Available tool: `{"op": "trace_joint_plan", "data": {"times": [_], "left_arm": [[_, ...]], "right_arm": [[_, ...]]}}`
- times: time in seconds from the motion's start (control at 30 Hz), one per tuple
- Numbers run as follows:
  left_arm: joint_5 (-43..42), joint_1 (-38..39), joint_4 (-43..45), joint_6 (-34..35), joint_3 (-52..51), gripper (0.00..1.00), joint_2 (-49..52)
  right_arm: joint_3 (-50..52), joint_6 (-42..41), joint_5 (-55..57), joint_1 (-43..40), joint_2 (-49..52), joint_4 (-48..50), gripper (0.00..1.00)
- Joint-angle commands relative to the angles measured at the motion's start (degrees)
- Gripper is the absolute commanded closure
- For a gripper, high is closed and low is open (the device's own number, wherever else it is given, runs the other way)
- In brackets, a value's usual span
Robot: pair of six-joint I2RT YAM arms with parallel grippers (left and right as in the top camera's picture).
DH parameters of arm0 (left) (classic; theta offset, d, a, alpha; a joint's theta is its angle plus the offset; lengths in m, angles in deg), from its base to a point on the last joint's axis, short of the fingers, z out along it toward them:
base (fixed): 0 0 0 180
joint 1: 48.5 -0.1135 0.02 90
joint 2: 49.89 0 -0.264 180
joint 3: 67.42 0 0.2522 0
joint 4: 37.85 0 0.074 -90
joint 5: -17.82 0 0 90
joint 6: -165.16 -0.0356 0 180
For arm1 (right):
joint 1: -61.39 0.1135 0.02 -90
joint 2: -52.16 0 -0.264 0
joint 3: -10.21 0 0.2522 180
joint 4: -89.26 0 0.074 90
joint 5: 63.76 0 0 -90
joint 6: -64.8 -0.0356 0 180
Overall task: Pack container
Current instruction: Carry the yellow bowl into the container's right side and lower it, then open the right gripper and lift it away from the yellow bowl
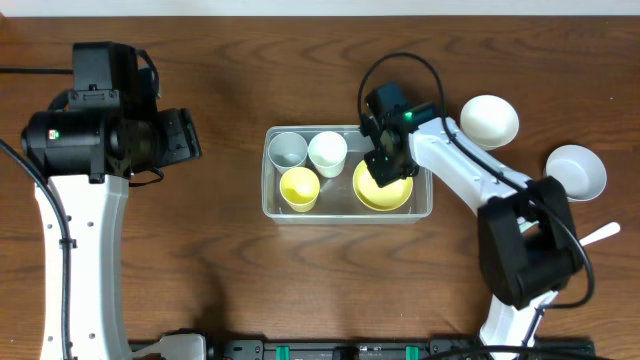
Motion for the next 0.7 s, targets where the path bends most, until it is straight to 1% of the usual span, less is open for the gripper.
{"op": "trace_joint_plan", "data": {"times": [0.0, 0.2, 0.47, 0.67], "left_arm": [[0.02, -0.28, -0.20, 0.28, -0.35, 0.29, 0.42], [0.02, -0.28, -0.22, 0.28, -0.35, 0.29, 0.42], [0.02, -0.31, -0.17, 0.28, -1.09, 0.29, 0.42], [0.02, -0.31, -0.13, 0.28, -1.29, 0.29, 0.42]], "right_arm": [[0.33, -2.54, 2.71, -0.44, 1.68, 0.28, 0.99], [0.33, -8.37, 10.23, -0.44, 1.79, 1.99, 0.98], [0.33, -10.14, 13.75, -0.55, 1.79, 2.05, 0.99], [0.31, -10.43, 13.88, -0.59, 1.79, 2.82, 0.99]]}}
